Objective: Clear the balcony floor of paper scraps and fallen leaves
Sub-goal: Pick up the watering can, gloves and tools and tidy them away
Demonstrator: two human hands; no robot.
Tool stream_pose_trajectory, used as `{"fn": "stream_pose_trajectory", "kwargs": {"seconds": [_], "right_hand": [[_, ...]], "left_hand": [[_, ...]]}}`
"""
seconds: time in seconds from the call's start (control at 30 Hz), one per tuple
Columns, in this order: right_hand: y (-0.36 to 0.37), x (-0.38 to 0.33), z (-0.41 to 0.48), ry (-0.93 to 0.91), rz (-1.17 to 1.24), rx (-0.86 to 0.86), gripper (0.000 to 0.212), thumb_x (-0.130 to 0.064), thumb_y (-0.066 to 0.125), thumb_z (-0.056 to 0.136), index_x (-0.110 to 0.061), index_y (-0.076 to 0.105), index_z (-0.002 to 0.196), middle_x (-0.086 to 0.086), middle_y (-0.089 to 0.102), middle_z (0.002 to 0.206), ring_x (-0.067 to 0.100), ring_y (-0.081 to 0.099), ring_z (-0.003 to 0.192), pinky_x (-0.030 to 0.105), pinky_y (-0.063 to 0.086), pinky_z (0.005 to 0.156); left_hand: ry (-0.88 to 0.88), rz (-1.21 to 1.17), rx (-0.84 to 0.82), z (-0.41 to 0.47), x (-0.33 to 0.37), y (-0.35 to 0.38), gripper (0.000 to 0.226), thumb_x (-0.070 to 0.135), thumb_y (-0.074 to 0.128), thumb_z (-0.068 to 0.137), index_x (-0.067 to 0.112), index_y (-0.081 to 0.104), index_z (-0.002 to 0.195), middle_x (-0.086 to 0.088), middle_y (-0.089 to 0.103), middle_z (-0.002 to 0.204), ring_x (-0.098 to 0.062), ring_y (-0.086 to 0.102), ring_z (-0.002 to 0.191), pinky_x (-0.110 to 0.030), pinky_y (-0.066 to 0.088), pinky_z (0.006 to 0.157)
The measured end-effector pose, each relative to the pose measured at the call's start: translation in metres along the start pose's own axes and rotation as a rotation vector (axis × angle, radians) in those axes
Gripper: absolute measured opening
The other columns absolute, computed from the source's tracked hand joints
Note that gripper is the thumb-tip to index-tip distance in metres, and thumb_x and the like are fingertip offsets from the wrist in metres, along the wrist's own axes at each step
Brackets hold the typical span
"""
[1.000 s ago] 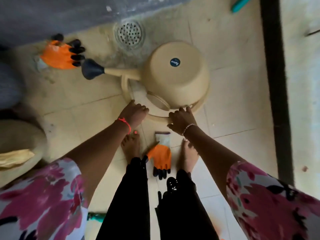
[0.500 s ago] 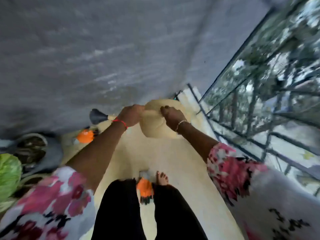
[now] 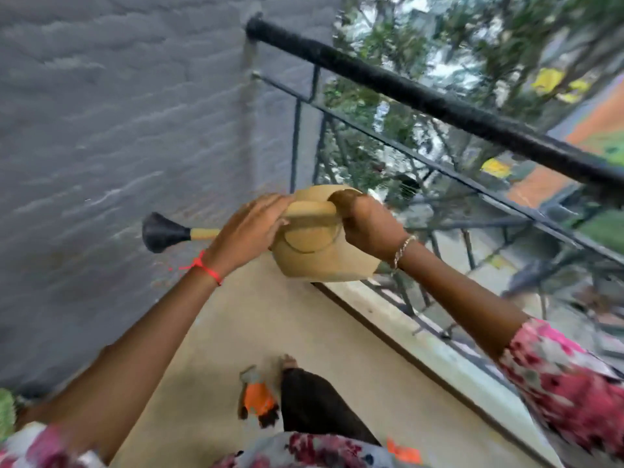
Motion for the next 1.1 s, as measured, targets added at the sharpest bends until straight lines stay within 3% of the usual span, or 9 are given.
{"fn": "stream_pose_trajectory", "kwargs": {"seconds": [0.1, 0.27, 0.43, 0.5, 0.57, 0.63, 0.7, 0.87, 1.1], "right_hand": [[-0.002, -0.009, -0.082, 0.237, 0.046, -0.013, 0.035, -0.005, 0.052, 0.084, -0.007, 0.056, 0.119, 0.013, 0.062, 0.109, 0.03, 0.057, 0.098, 0.035, 0.046, 0.08], [0.018, -0.005, -0.206, 0.642, 0.19, -0.086, 0.031, 0.0, 0.054, 0.081, 0.001, 0.06, 0.111, 0.021, 0.064, 0.102, 0.034, 0.057, 0.097, 0.027, 0.037, 0.073], [0.029, -0.014, -0.33, 1.026, 0.344, 0.083, 0.018, 0.003, 0.055, 0.076, 0.003, 0.069, 0.087, 0.018, 0.063, 0.076, 0.02, 0.05, 0.07, 0.022, 0.029, 0.062], [0.035, -0.022, -0.377, 1.153, 0.383, 0.129, 0.018, -0.001, 0.058, 0.077, 0.001, 0.07, 0.091, 0.013, 0.064, 0.077, 0.016, 0.05, 0.072, 0.019, 0.029, 0.06], [0.038, -0.031, -0.427, 1.254, 0.407, 0.159, 0.021, -0.005, 0.063, 0.079, 0.001, 0.07, 0.097, 0.011, 0.063, 0.078, 0.014, 0.052, 0.073, 0.016, 0.031, 0.061], [0.036, -0.041, -0.479, 1.366, 0.422, 0.201, 0.027, -0.008, 0.066, 0.079, -0.001, 0.069, 0.105, 0.012, 0.069, 0.091, 0.014, 0.058, 0.079, 0.016, 0.037, 0.067], [0.033, -0.05, -0.523, 1.45, 0.426, 0.218, 0.03, -0.009, 0.067, 0.078, -0.005, 0.068, 0.107, 0.01, 0.07, 0.098, 0.014, 0.06, 0.085, 0.016, 0.04, 0.07], [0.024, -0.06, -0.62, 1.571, 0.363, 0.249, 0.025, -0.007, 0.064, 0.079, -0.005, 0.07, 0.103, 0.012, 0.07, 0.094, 0.011, 0.056, 0.077, 0.013, 0.035, 0.062], [0.015, -0.081, -0.754, 1.661, 0.335, 0.288, 0.025, -0.006, 0.063, 0.08, -0.001, 0.068, 0.105, 0.016, 0.068, 0.101, 0.026, 0.061, 0.096, 0.023, 0.039, 0.077]], "left_hand": [[0.104, -0.114, -0.08, -0.021, 0.073, 0.023, 0.038, 0.004, 0.057, 0.087, 0.005, 0.056, 0.125, -0.015, 0.059, 0.12, -0.032, 0.057, 0.11, -0.03, 0.034, 0.09], [0.176, -0.199, -0.376, -0.066, 0.182, 0.071, 0.041, 0.009, 0.048, 0.094, 0.013, 0.047, 0.135, -0.006, 0.05, 0.136, -0.024, 0.042, 0.128, -0.029, 0.027, 0.098], [0.182, -0.484, -0.632, -0.112, 0.254, 0.115, 0.039, 0.004, 0.063, 0.083, 0.008, 0.054, 0.121, -0.011, 0.063, 0.11, -0.028, 0.057, 0.104, -0.028, 0.038, 0.083], [0.199, -0.47, -0.74, -0.128, 0.27, 0.132, 0.043, 0.013, 0.071, 0.08, 0.014, 0.052, 0.118, -0.002, 0.062, 0.106, -0.02, 0.056, 0.097, -0.029, 0.042, 0.081], [0.304, -0.408, -0.85, -0.146, 0.29, 0.154, 0.03, 0.019, 0.071, 0.08, 0.018, 0.058, 0.107, -0.001, 0.062, 0.101, -0.019, 0.057, 0.095, -0.034, 0.046, 0.079], [0.444, -0.405, -0.958, -0.165, 0.319, 0.169, 0.014, 0.019, 0.067, 0.083, 0.026, 0.059, 0.093, 0.002, 0.061, 0.093, -0.019, 0.058, 0.092, -0.038, 0.047, 0.079], [0.562, -0.434, -1.031, -0.185, 0.351, 0.182, 0.016, 0.016, 0.064, 0.084, 0.029, 0.06, 0.093, 0.004, 0.062, 0.091, -0.016, 0.058, 0.087, -0.039, 0.048, 0.078], [0.757, -0.431, -1.05, -0.231, 0.444, 0.204, 0.023, 0.013, 0.061, 0.083, 0.021, 0.063, 0.105, 0.0, 0.066, 0.098, -0.021, 0.06, 0.093, -0.037, 0.048, 0.077], [0.918, -0.383, -1.032, -0.301, 0.565, 0.227, 0.027, 0.015, 0.062, 0.085, 0.019, 0.064, 0.111, -0.003, 0.068, 0.104, -0.023, 0.061, 0.098, -0.04, 0.049, 0.078]]}}
Point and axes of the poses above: each hand's wrist, its own z-axis towards the middle knuckle, its own y-axis out of the palm, x = y × z, the point moved 4 cm from there along z, towards the middle knuckle
